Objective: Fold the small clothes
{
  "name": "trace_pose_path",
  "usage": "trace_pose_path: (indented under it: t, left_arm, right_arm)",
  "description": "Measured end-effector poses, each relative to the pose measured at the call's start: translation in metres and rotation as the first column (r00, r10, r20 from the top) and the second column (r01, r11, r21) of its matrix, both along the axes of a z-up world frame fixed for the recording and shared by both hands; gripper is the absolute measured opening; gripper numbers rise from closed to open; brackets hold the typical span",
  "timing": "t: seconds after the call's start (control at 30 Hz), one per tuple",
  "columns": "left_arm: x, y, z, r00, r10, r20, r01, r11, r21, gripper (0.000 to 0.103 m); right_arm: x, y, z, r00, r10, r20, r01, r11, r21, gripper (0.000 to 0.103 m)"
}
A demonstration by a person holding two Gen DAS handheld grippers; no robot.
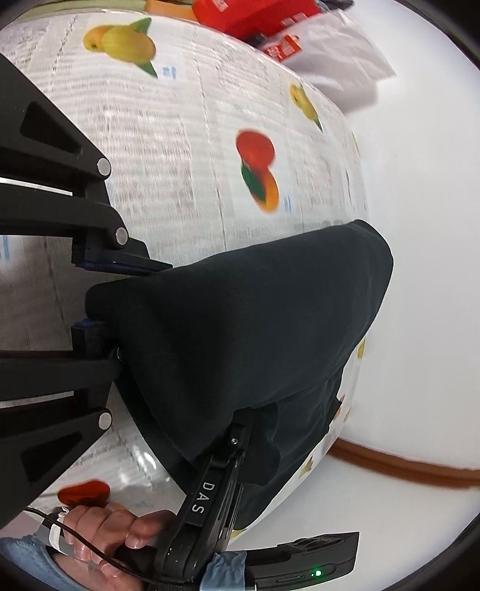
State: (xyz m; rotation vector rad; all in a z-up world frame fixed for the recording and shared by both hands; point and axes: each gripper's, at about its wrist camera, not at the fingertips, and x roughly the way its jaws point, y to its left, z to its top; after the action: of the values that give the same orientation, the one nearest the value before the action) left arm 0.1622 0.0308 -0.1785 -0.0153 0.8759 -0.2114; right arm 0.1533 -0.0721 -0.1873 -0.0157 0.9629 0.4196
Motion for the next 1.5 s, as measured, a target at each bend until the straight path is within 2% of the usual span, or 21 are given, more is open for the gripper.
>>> trace_pose_path:
  t: [0.03,0.23,0.33,0.43,0.5,0.57,0.73,0.83,0.9,0.97,1.03,1.13,1.2,1.3,1.43,1.5]
  left_arm:
    - [0.000,0.006,-0.001,1.000,0.010,-0.002,-0.010,1.000,-0.002,0.017]
    - [0.007,0.028,-0.005,0.998,0.063,-0.016,-0.063,0.998,-0.015,0.016]
    - [0.007,0.031,-0.005,0.999,0.049,-0.019,-0.050,0.997,-0.050,0.016]
    - [0.004,0.032,-0.005,0.999,0.026,-0.033,-0.028,0.997,-0.072,0.030]
    - [0.007,0.024,-0.005,0.999,0.018,-0.034,-0.021,0.997,-0.079,0.049]
    - [0.012,0.013,-0.006,1.000,0.009,-0.027,-0.011,0.998,-0.062,0.059]
    - [0.021,-0.005,-0.014,0.998,0.049,-0.026,-0.047,0.998,0.050,0.061]
    - [0.021,-0.007,-0.015,0.998,0.058,-0.014,-0.057,0.997,0.060,0.061]
    - [0.022,-0.009,-0.015,0.998,0.060,-0.013,-0.059,0.996,0.069,0.061]
    - [0.021,-0.009,-0.016,0.998,0.060,-0.012,-0.059,0.996,0.072,0.061]
    - [0.022,-0.009,-0.016,0.998,0.060,-0.011,-0.059,0.995,0.075,0.061]
    - [0.022,-0.009,-0.017,0.998,0.063,-0.011,-0.062,0.996,0.071,0.061]
    - [0.020,-0.009,-0.018,0.998,0.062,-0.008,-0.061,0.995,0.074,0.061]
    - [0.020,-0.009,-0.019,0.998,0.062,-0.008,-0.061,0.995,0.078,0.062]
    - [0.020,-0.009,-0.017,0.998,0.058,-0.009,-0.058,0.996,0.073,0.062]
    - [0.020,-0.008,-0.017,0.998,0.058,-0.006,-0.057,0.996,0.063,0.068]
  right_arm:
    - [0.002,0.005,0.000,1.000,0.006,-0.028,-0.006,1.000,-0.014,0.014]
    - [0.009,0.028,-0.002,0.999,0.034,-0.025,-0.035,0.999,-0.015,0.014]
    - [0.009,0.032,-0.002,0.999,0.045,-0.016,-0.046,0.999,-0.019,0.014]
    - [0.010,0.028,-0.004,0.999,0.045,-0.020,-0.045,0.999,0.004,0.015]
    - [0.011,0.026,-0.005,0.999,0.043,-0.024,-0.043,0.999,0.022,0.015]
    - [0.012,0.024,-0.006,0.999,0.038,-0.026,-0.037,0.999,0.032,0.015]
    - [0.014,0.023,-0.004,0.999,0.027,-0.045,-0.025,0.998,0.054,0.015]
    - [0.018,0.019,0.001,0.998,0.018,-0.063,-0.013,0.997,0.071,0.015]
    - [0.014,0.016,0.013,1.000,0.017,-0.004,-0.016,0.997,0.078,0.014]
    - [0.003,0.009,0.037,0.993,0.022,0.115,-0.031,0.996,0.084,0.013]
    - [-0.008,-0.007,0.062,0.978,0.011,0.209,-0.040,0.990,0.136,0.013]
    - [-0.014,-0.038,0.081,0.959,-0.065,0.277,0.015,0.984,0.178,0.013]
    - [-0.012,-0.064,0.078,0.959,-0.117,0.259,0.067,0.979,0.195,0.013]
    - [-0.006,-0.088,0.052,0.977,-0.144,0.154,0.116,0.977,0.180,0.013]
    - [0.005,-0.086,0.013,0.987,-0.159,0.030,0.157,0.985,0.071,0.013]
    - [0.004,-0.083,0.007,0.985,-0.170,0.040,0.167,0.983,0.072,0.014]
